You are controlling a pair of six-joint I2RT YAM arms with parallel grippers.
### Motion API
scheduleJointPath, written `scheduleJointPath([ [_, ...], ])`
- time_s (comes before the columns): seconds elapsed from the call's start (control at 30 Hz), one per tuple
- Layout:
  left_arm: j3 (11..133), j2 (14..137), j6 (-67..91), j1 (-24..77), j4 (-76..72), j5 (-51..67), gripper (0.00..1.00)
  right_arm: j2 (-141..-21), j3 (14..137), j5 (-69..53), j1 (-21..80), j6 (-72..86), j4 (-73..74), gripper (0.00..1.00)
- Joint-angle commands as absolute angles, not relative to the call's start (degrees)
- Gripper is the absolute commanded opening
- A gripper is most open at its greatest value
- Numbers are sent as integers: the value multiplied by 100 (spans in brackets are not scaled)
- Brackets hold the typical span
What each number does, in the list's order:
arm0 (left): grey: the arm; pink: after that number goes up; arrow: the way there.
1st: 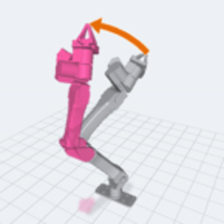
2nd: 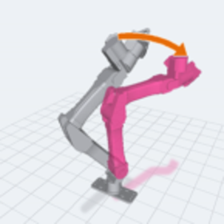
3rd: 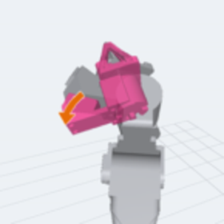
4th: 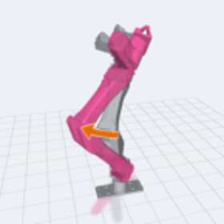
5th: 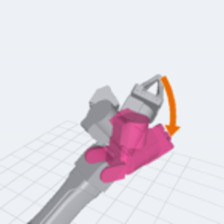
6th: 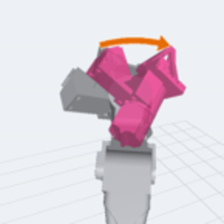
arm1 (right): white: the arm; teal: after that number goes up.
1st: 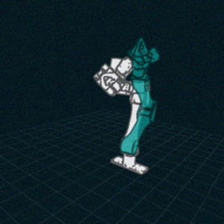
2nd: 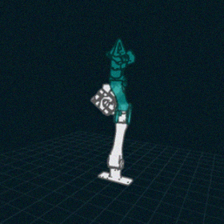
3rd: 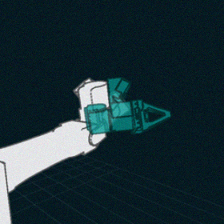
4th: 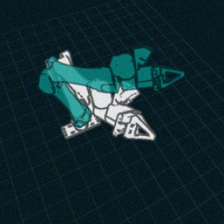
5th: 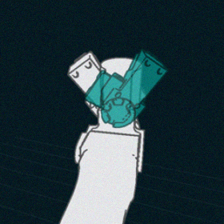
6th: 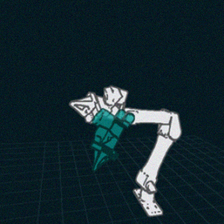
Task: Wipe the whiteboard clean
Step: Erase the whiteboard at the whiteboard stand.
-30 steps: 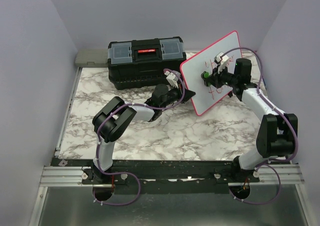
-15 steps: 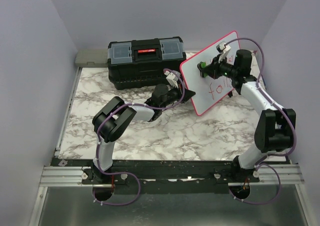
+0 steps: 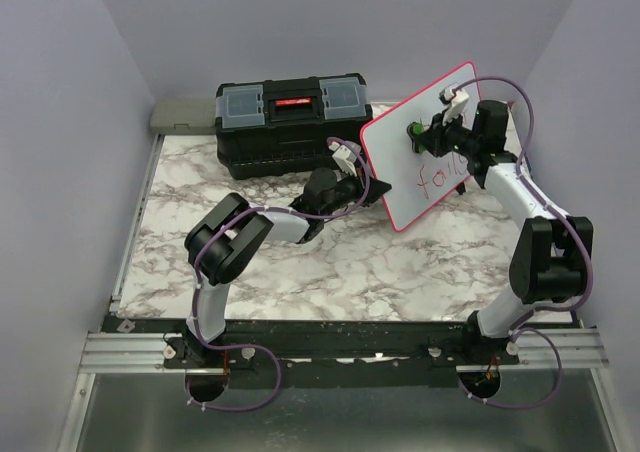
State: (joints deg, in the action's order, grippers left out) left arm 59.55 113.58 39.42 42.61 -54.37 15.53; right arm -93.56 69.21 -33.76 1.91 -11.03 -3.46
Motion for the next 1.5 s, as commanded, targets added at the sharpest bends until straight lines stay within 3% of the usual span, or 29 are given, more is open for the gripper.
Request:
scheduleJointPath([
  [0.0, 5973, 11356, 3428, 4465, -5761, 2347, 0, -9414, 6567, -3141, 35, -1531, 420, 1],
  [0.3, 6018, 11357, 3410, 4460, -5718, 2355, 0, -9279, 6208, -4654, 123, -2037, 1079, 1],
  [0.5, 6041, 11347, 3408, 4463, -5687, 2364, 0, -9071, 6254, -4799, 342, -1546, 522, 1],
  [0.77, 6016, 11342, 3410, 4465, -5684, 2364, 0, -9295, 6990, -4373, 338, -844, 63, 1],
  [1.17, 5976, 11329, 3418, 4458, -5712, 2373, 0, -9698, 7502, -2623, 245, -536, 127, 1],
  [1.47, 6020, 11364, 3437, 4463, -5727, 2380, 0, -9738, 7341, -2817, -114, -994, 576, 1],
])
